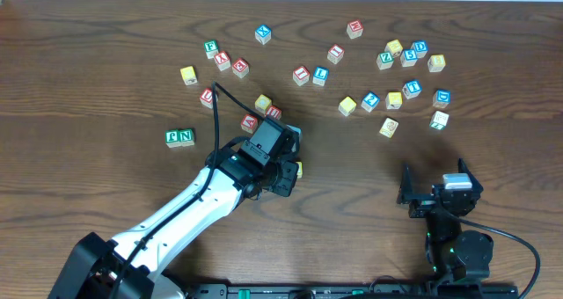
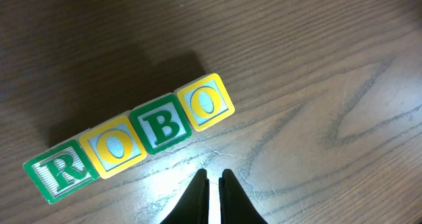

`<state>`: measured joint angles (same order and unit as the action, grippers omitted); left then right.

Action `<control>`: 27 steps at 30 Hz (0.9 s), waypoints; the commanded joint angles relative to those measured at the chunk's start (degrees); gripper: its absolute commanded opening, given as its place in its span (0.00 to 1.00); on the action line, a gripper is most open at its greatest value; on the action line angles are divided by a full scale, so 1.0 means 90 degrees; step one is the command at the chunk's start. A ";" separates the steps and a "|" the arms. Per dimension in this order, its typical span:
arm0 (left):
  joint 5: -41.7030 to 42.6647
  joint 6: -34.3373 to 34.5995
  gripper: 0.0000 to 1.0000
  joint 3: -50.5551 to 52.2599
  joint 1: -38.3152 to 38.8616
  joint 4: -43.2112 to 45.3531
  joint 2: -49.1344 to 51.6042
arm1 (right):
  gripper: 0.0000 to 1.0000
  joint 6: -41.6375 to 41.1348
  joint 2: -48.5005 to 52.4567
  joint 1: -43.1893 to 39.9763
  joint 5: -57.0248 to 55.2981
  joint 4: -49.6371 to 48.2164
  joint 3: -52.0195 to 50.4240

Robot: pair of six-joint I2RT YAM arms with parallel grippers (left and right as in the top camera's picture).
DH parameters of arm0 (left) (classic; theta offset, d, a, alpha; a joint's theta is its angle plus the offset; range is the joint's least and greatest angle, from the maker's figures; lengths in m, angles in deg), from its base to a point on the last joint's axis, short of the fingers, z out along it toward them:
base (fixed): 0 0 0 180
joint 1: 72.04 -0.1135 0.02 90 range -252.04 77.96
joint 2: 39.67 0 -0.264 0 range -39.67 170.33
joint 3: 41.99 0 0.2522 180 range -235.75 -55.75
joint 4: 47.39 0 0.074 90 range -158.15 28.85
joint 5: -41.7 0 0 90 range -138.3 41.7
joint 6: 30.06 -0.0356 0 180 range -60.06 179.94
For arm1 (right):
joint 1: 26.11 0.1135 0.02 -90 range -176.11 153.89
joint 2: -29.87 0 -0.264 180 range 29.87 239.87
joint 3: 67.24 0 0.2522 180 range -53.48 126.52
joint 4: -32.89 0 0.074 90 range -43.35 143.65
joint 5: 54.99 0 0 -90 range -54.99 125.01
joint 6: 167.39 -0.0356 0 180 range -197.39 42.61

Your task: Spell out ROBOT

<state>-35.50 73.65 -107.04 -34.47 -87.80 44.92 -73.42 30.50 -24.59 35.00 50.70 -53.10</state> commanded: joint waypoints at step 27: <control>0.0002 0.0049 0.07 -0.0005 0.0296 0.0044 0.0240 | 0.99 -0.0056 -0.0027 -0.0039 -0.0056 0.0027 -0.0007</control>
<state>-35.48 73.65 -107.04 -32.00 -87.28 46.52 -73.42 30.52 -24.59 35.00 50.70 -53.10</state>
